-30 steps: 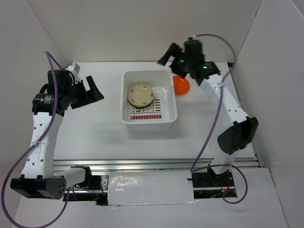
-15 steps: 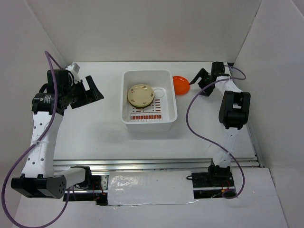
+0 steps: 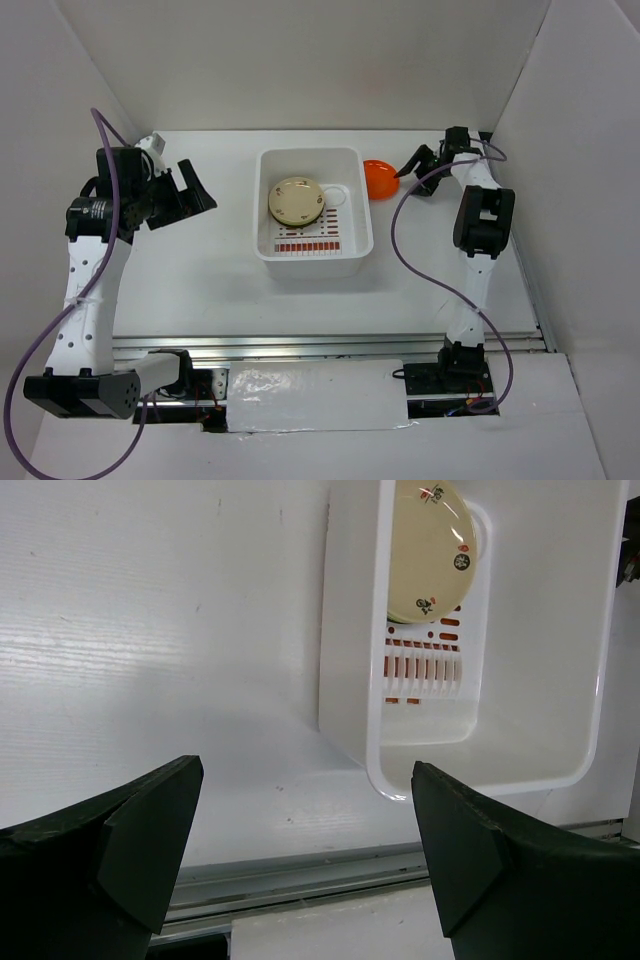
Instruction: Place the plates into the plastic bin on the countertop
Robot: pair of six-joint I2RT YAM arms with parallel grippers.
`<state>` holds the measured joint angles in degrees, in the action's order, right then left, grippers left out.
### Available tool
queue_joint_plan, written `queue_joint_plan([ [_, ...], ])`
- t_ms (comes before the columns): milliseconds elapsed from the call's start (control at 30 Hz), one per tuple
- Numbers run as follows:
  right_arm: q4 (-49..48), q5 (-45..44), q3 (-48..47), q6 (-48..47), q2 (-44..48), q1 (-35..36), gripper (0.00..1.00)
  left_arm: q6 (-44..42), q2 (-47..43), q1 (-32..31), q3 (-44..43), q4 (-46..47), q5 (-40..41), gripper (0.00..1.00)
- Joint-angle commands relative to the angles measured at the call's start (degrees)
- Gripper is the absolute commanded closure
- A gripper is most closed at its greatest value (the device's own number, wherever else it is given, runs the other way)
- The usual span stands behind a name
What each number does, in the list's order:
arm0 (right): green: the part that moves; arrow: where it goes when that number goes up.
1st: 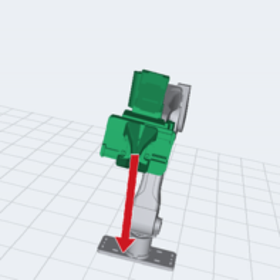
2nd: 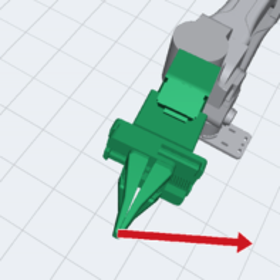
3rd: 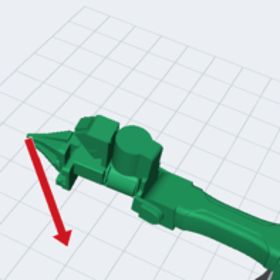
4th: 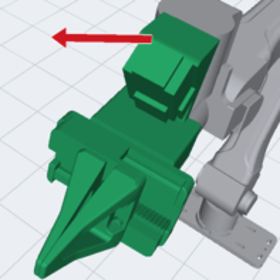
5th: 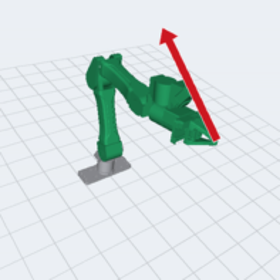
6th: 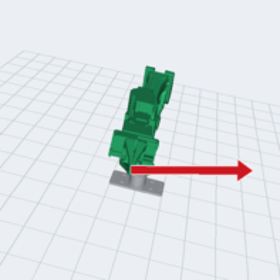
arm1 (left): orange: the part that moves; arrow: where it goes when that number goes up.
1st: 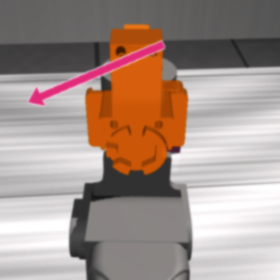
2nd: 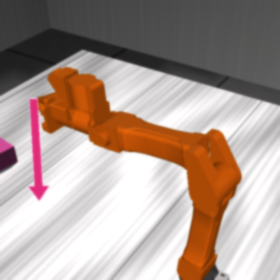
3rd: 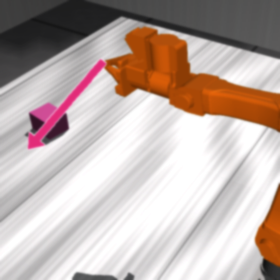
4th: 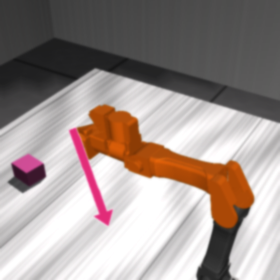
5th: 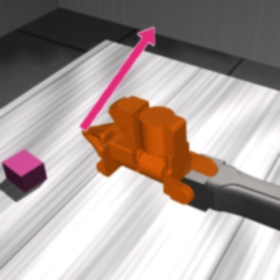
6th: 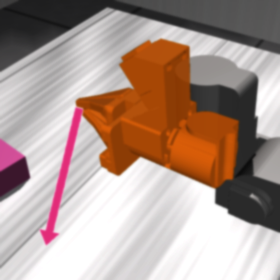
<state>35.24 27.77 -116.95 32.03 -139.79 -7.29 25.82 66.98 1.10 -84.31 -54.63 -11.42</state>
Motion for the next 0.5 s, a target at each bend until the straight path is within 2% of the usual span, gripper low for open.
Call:
queue_joint_plan([
  [0, 5.00, 3.34, -3.72, -1.97, -1.63, 1.13, 0.27, 0.10, 0.43, 0.30, -1.03, 1.28, -1.24, 0.01],
  [367, 3.17, 6.24, -2.32, 0.66, -3.47, 1.05, 0.46, -0.60, 0.96, 0.48, -0.41, 1.55, -1.94, 0.01],
  [467, 0.89, 7.56, -0.58, 3.12, -3.65, 0.35, 0.60, -1.13, 0.70, 0.57, -0.06, 1.28, -1.94, 0.01],
])
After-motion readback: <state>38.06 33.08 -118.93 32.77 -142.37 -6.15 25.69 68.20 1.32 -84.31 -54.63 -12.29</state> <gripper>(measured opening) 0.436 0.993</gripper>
